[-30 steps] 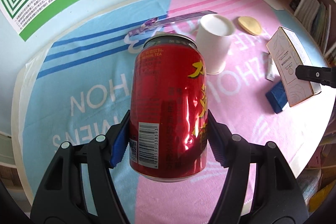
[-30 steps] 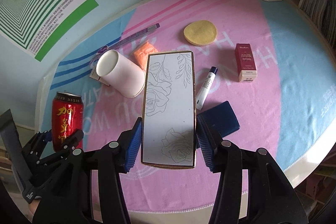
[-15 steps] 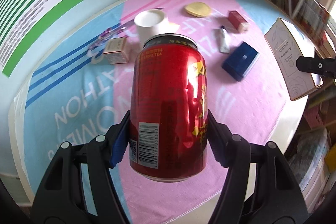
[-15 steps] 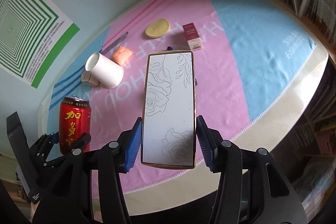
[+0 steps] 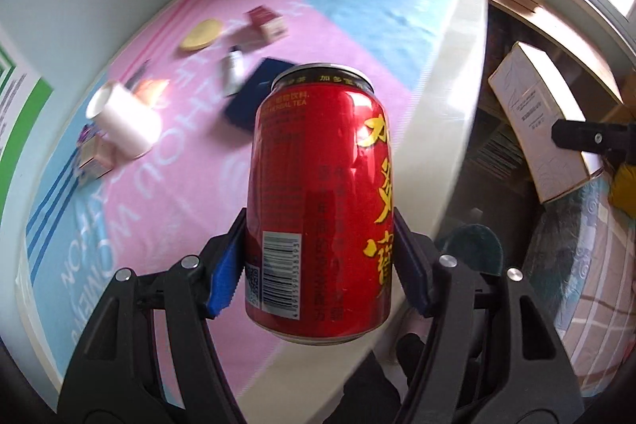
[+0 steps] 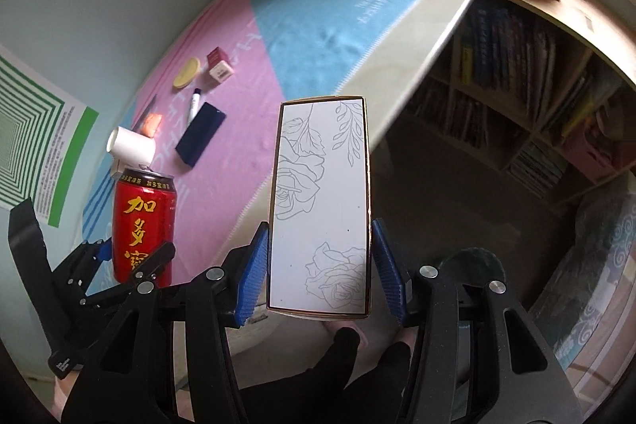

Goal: Collect trash
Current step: 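Lift the red can and white card box and carry them toward the wastebasket, then open both grippers over the teal wastebasket to drop the can and box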

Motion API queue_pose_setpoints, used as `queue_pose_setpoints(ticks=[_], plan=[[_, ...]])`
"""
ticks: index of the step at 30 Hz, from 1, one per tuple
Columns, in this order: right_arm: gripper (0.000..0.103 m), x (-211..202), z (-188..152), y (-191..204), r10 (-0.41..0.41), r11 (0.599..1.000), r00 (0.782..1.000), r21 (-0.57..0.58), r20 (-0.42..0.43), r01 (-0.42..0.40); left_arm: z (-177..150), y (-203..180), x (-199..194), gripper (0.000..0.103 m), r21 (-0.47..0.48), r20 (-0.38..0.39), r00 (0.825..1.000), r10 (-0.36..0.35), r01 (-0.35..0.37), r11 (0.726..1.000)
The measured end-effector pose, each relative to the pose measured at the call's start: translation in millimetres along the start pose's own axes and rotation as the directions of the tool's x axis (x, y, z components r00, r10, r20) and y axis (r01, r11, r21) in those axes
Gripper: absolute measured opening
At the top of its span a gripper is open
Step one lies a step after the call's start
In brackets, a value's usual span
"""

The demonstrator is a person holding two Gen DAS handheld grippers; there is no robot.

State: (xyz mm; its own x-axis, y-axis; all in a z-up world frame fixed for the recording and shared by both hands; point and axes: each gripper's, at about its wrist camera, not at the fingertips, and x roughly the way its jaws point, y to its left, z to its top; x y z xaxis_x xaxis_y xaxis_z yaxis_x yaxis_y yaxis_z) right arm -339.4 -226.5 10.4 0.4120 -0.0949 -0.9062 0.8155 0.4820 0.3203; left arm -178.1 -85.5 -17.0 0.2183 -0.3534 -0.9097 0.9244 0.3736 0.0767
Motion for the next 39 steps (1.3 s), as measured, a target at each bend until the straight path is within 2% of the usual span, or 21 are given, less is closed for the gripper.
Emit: queue_pose_setpoints(ticks=[5,12,16,19,27,30,36,37,38,39], plan=[[0.052,-22.5,-26.4,-62.9,-0.031,0.997,1.0,0.075,0.006,0.03,3.5,-75.6,1.9,0.064,0.097,-0.015,0.998,-0.057,0.058,0.994],[0.052,-35.8,-74.7,-144.6,-0.087,0.982,0.996,0.167,-0.034,0.091,-7.7,-174.1,9.8,0.064,0.227,-0.074,0.99,-0.121,0.135,0.964],[0.052,-33.0,-102.7,-185.0,-0.093,0.966,0.993,0.234,-0.073,0.108,-18.3,-215.8,22.2,0.064,0.29,-0.127,0.982,-0.141,0.172,0.941],[0.052,-26.4,-120.2,-208.9,-0.087,0.955,0.99,0.274,-0.108,0.114,-27.0,-246.7,33.0,0.064,0.337,-0.188,0.968,-0.166,0.222,0.915],[0.052,2.2,-153.7,-252.1,-0.045,0.919,0.984,0.378,-0.172,0.108,-42.9,-303.7,68.3,0.064,0.43,-0.275,0.949,-0.157,0.267,0.863],[0.052,9.9,-163.2,-262.2,-0.021,0.907,0.981,0.41,-0.191,0.1,-47.5,-316.4,80.8,0.064,0.438,-0.337,0.926,-0.17,0.314,0.842],[0.054,15.5,-174.3,-276.3,0.032,0.88,0.983,0.472,-0.181,0.058,-52.8,-334.0,100.0,0.065,0.437,-0.402,0.896,-0.189,0.369,0.82],[0.059,15.7,-174.6,-278.4,0.04,0.876,0.984,0.48,-0.173,0.049,-53.5,-336.3,104.4,0.08,0.42,-0.426,0.879,-0.212,0.4,0.815],[0.077,15.6,-175.1,-280.4,0.046,0.871,0.986,0.489,-0.163,0.04,-54.4,-337.8,108.7,0.092,0.393,-0.456,0.856,-0.242,0.438,0.808],[0.083,14.5,-175.0,-282.2,0.039,0.868,0.987,0.494,-0.156,0.044,-55.4,-338.9,113.0,0.097,0.369,-0.472,0.84,-0.267,0.463,0.806]])
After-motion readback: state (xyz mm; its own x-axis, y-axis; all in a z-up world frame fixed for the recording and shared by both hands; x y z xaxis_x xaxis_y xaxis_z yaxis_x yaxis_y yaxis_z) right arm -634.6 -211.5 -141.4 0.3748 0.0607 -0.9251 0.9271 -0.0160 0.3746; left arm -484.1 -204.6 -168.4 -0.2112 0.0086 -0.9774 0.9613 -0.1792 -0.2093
